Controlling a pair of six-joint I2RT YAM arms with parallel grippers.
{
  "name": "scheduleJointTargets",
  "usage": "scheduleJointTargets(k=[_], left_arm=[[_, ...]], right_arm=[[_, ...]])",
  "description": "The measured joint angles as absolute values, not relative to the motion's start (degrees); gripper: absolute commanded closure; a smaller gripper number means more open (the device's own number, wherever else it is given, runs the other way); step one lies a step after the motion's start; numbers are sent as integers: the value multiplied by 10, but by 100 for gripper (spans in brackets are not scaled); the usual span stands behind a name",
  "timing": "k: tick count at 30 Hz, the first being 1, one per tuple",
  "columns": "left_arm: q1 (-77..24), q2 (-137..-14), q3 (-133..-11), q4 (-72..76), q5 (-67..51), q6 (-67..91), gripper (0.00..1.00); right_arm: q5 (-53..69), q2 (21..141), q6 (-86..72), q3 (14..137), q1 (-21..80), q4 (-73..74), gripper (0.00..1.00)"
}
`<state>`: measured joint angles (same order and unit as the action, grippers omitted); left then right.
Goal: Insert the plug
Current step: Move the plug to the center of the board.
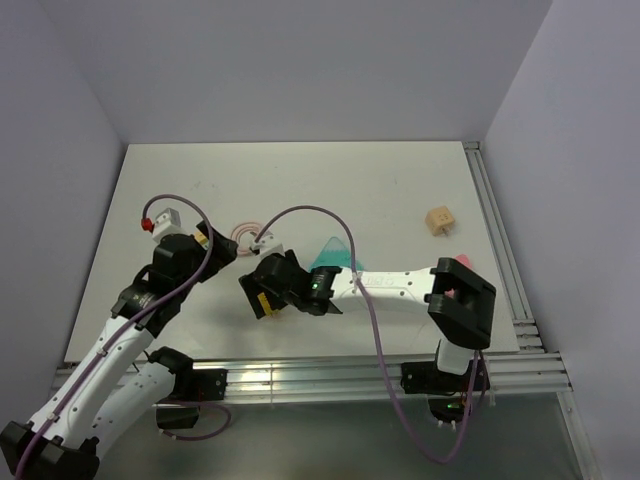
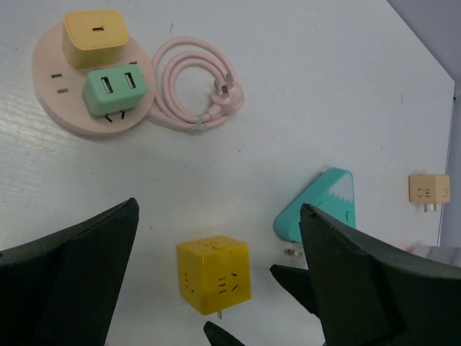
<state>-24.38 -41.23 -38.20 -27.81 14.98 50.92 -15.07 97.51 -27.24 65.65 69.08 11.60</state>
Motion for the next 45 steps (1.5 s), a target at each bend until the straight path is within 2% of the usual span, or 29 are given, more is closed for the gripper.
scheduleJointTargets(k=[3, 7, 10, 17, 24, 35, 45], left_arm=[[-243, -411, -385, -287, 150, 509, 1], [-239, -411, -388, -296, 149, 509, 0], [-239, -411, -392, -300, 149, 509, 1], [-237, -411, -395, -301, 138, 507, 0], [-236, -422, -395, -298, 115, 505, 1], [-236, -426, -345, -223, 23, 487, 0], [-235, -422, -321, -204, 8, 488, 1]], right_arm=[[-168, 1011, -279, 693, 696, 134, 1], [-180, 1051, -277, 722, 700, 155, 15], [-180, 1059, -260, 721, 702, 172, 20], [-164, 1023, -165, 667, 704, 166, 20], [-192, 962, -88, 601, 705, 169, 12], [-226, 956, -107, 570, 665, 152, 12], [-122, 854, -121, 491, 661, 55, 14]])
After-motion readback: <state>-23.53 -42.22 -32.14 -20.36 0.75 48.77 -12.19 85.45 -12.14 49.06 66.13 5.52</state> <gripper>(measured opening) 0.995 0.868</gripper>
